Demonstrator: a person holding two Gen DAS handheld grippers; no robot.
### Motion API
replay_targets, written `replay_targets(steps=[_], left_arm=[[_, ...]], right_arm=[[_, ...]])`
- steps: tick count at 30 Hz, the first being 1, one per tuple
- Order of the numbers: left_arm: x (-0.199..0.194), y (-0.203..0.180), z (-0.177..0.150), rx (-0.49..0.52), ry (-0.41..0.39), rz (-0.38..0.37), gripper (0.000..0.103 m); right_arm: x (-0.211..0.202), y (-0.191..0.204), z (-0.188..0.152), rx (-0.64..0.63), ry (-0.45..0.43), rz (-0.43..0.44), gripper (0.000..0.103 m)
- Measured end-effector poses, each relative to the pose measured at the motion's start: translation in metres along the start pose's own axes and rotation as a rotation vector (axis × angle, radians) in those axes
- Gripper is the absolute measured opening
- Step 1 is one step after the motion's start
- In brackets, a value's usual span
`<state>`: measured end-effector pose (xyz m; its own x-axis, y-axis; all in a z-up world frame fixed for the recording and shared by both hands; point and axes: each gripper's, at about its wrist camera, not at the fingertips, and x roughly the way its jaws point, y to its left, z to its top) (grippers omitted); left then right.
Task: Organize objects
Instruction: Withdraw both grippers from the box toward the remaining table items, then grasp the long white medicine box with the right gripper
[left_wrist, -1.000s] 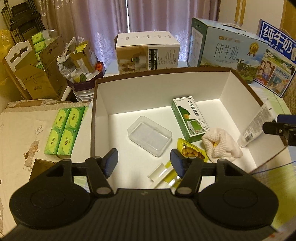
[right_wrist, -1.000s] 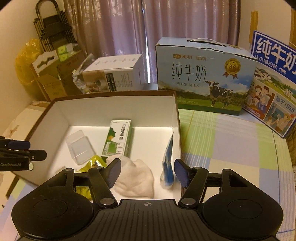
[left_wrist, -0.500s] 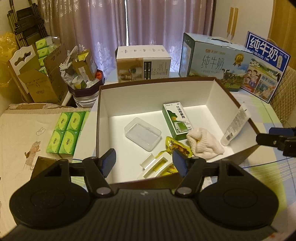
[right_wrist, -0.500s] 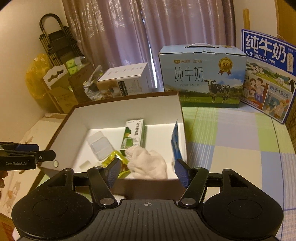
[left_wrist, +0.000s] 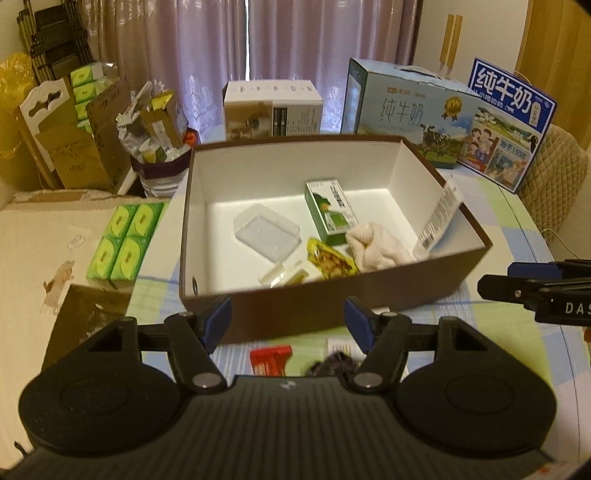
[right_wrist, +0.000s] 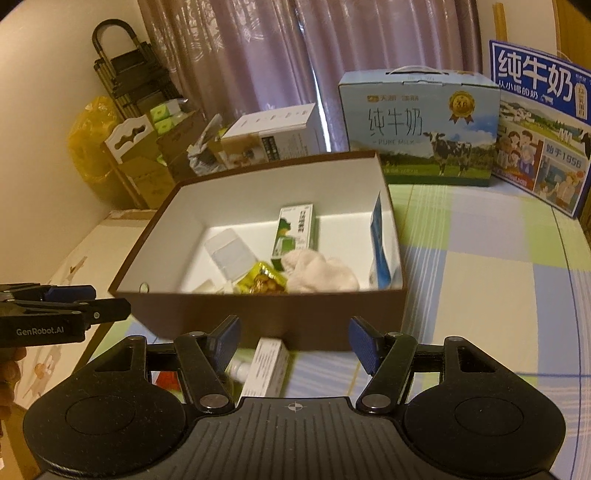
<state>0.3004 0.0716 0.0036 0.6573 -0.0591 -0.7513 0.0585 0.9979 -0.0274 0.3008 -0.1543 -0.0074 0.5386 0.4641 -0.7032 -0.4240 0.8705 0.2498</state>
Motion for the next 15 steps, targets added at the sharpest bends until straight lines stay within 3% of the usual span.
replay_targets(steps=[15], left_arm=[[-0.013, 0.001, -0.05, -0.041, 0.07, -0.009, 0.064]], right_arm=[[0.003, 0.019, -0.045, -0.013, 0.106, 0.037, 0.062]])
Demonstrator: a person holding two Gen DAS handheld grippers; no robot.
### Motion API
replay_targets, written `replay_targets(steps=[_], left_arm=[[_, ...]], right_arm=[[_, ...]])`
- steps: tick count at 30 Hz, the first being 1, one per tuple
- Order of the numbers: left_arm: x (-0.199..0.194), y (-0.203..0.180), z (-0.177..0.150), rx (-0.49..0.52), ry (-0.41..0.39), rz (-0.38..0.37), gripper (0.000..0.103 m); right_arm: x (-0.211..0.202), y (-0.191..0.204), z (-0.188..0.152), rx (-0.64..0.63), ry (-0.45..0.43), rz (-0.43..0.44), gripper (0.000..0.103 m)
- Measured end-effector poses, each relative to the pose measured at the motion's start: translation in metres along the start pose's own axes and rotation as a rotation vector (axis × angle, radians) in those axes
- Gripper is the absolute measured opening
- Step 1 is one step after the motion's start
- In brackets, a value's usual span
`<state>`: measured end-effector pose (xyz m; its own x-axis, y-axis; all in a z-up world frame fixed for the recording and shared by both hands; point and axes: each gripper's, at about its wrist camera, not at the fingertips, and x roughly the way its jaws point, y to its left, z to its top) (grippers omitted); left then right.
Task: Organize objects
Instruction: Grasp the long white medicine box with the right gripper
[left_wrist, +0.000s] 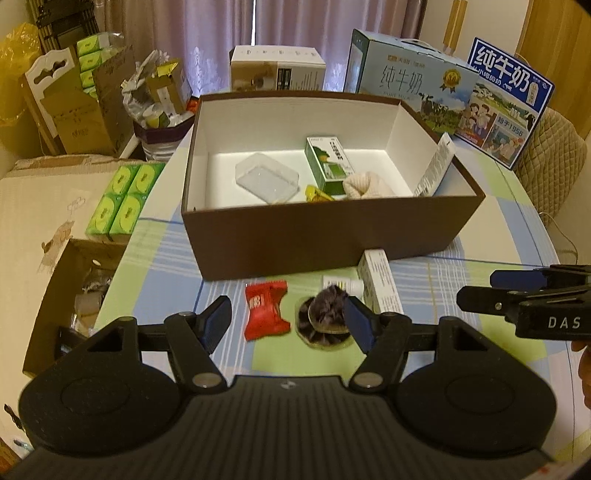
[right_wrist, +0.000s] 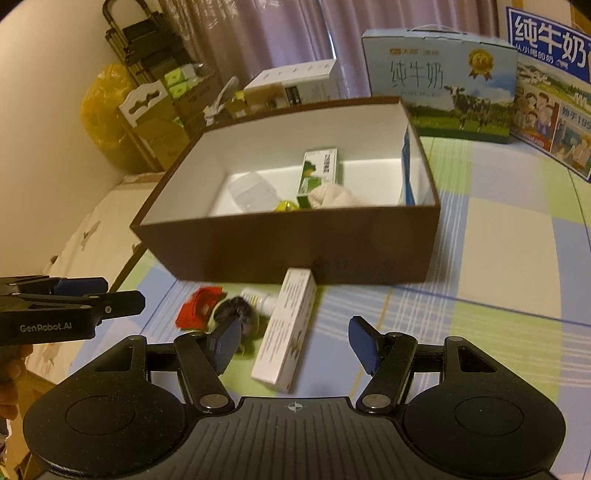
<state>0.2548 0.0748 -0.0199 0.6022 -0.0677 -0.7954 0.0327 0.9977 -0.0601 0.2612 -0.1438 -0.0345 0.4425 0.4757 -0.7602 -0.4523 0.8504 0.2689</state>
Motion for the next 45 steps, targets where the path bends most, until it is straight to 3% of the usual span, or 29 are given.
replay_targets(steps=[17, 41, 45], left_arm=[[0.01, 0.001, -0.023, -0.015, 0.063, 0.002, 0.064], [0.041, 0.017, -0.024, -0.043, 0.118, 0.039, 0.064], [0.048, 0.018, -0.021, -0.04, 0.124, 0.042, 0.063]], right_arm=[[0.02, 0.007, -0.023, 0.006, 0.085, 0.008, 0.062], [0.077, 0.022, -0.011, -0.084, 0.106, -0.039, 0.061], [0.089, 0.024, -0.01, -0.099, 0.113, -0.058, 0.054]])
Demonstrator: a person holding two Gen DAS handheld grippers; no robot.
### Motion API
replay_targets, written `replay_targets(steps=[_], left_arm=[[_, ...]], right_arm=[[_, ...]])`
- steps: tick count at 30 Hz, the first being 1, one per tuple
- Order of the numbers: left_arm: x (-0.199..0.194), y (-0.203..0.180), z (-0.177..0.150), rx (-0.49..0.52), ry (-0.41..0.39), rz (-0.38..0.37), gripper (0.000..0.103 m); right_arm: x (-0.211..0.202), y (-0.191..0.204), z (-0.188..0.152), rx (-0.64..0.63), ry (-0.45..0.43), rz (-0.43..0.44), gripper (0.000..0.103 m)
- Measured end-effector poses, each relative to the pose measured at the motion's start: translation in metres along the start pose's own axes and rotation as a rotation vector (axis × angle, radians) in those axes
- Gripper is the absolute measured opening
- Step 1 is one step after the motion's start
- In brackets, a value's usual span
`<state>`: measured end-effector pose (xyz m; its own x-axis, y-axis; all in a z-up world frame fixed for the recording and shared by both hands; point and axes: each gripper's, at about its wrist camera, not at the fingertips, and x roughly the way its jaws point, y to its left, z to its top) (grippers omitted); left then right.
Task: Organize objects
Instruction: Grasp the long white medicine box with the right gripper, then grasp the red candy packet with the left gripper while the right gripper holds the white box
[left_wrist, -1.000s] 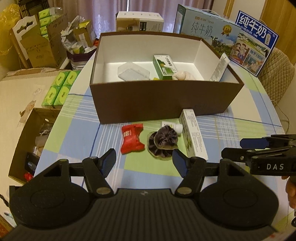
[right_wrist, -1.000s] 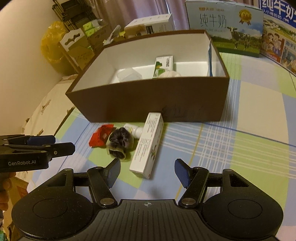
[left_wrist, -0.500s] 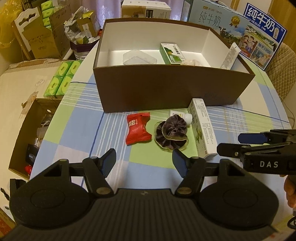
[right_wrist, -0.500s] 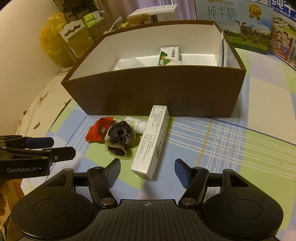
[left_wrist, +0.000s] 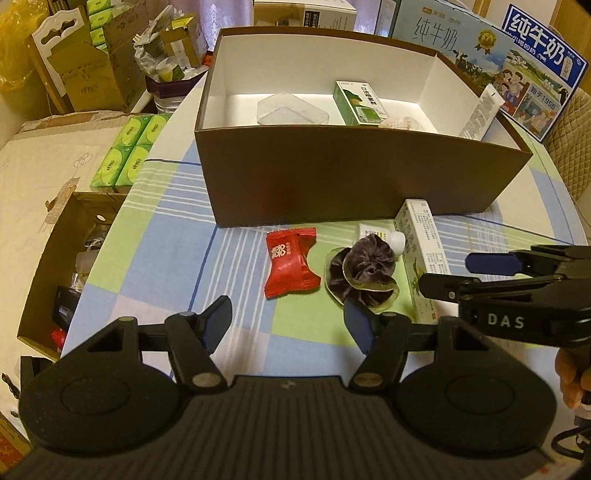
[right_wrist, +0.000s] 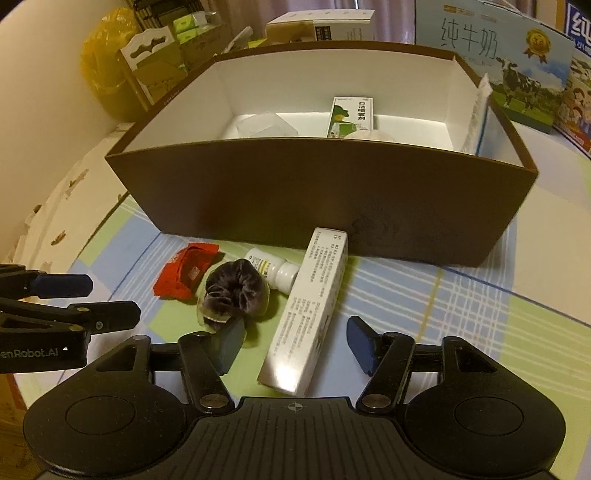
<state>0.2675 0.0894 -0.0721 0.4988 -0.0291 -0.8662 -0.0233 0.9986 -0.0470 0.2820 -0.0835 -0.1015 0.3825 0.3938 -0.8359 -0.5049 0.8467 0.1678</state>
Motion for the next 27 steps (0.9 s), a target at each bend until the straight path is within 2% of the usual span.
replay_targets(steps=[8, 10, 13, 21, 27], left_arm=[[0.013, 0.0, 0.005, 0.008, 0.013, -0.004, 0.063], [0.016, 0.0, 0.006, 0.01, 0.015, -0.002, 0.063], [0.021, 0.001, 0.008, 0.011, 0.017, 0.002, 0.063], [0.033, 0.004, 0.012, 0.018, 0.025, 0.003, 0.062], [0.045, 0.009, 0.018, 0.017, 0.021, 0.004, 0.057]], right_arm=[[0.019, -0.002, 0.002, -0.001, 0.015, -0.01, 0.041], [0.023, -0.006, -0.001, 0.012, 0.025, -0.008, 0.031], [0.02, -0.01, -0.005, 0.012, 0.012, -0.016, 0.025], [0.009, -0.028, -0.014, 0.0, 0.009, -0.1, 0.022], [-0.005, -0.053, -0.02, 0.061, 0.008, -0.176, 0.022]])
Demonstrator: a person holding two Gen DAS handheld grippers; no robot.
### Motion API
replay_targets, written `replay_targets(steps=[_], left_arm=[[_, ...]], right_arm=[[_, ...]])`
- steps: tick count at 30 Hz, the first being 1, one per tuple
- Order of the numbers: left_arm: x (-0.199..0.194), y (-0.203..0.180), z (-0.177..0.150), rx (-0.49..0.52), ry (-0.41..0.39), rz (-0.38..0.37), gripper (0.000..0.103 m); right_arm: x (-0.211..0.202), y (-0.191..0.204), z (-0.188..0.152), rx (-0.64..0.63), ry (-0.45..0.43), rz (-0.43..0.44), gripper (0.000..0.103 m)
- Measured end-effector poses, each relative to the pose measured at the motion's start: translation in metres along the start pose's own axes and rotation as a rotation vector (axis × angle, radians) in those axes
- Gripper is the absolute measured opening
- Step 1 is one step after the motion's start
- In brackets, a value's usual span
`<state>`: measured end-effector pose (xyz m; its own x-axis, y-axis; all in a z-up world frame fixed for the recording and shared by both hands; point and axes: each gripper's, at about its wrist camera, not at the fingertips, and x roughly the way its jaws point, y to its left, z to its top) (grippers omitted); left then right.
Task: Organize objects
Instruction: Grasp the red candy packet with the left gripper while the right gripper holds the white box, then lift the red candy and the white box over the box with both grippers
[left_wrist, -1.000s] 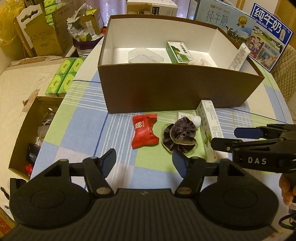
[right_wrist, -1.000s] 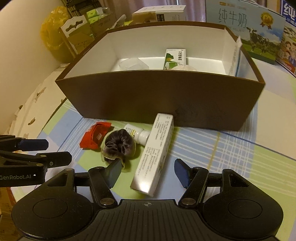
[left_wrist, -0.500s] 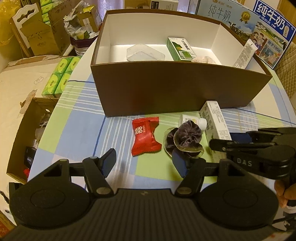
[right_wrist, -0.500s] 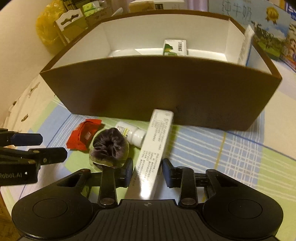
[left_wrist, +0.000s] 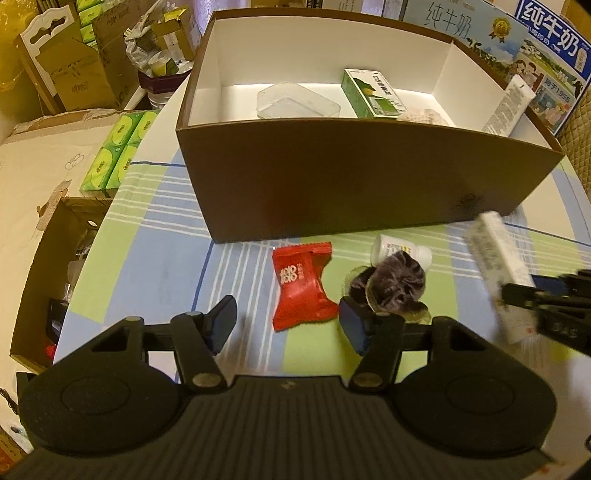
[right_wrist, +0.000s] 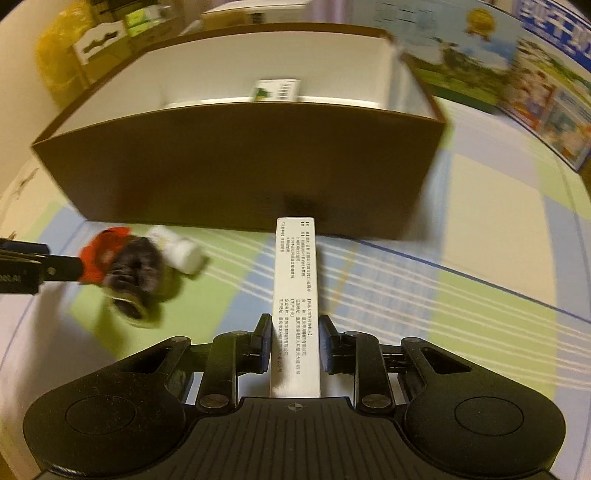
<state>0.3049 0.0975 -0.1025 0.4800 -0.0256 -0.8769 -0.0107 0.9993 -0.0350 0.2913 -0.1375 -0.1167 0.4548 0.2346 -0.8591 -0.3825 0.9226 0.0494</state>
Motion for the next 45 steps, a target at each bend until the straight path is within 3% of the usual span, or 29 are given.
replay_targets(steps=[8, 13, 17, 21, 24, 29, 38, 40, 45], left_arm=[[0.021, -0.002, 0.014, 0.015, -0.005, 0.007, 0.054], [0.04, -0.005, 0.016, 0.031, 0.022, 0.007, 0.044], [0.045, -0.007, 0.014, 0.044, 0.015, 0.01, 0.043], [0.046, -0.009, 0.014, 0.059, 0.007, 0.013, 0.026], [0.043, -0.011, 0.011, 0.066, 0.015, 0.003, 0.025], [0.035, -0.011, -0.002, 0.064, 0.026, 0.002, 0.024], [0.021, -0.001, -0.019, 0.029, 0.053, 0.013, 0.024], [0.02, 0.0, -0.02, 0.023, 0.055, 0.018, 0.024], [0.017, -0.001, -0.022, 0.018, 0.057, 0.024, 0.024]], right_arm=[[-0.006, -0.019, -0.007, 0.067, -0.005, -0.028, 0.022], [-0.007, -0.02, -0.007, 0.083, -0.007, -0.011, 0.022], [-0.004, -0.021, -0.004, 0.106, -0.001, 0.01, 0.023], [-0.002, -0.019, 0.0, 0.089, 0.009, 0.016, 0.032], [-0.001, -0.018, 0.001, 0.072, 0.002, 0.007, 0.04], [0.001, -0.017, 0.005, 0.048, -0.011, 0.003, 0.041], [0.008, -0.014, 0.007, -0.005, -0.013, -0.009, 0.039], [0.009, -0.012, 0.006, -0.02, -0.004, -0.011, 0.025], [0.009, -0.01, 0.003, -0.04, -0.002, -0.009, 0.023]])
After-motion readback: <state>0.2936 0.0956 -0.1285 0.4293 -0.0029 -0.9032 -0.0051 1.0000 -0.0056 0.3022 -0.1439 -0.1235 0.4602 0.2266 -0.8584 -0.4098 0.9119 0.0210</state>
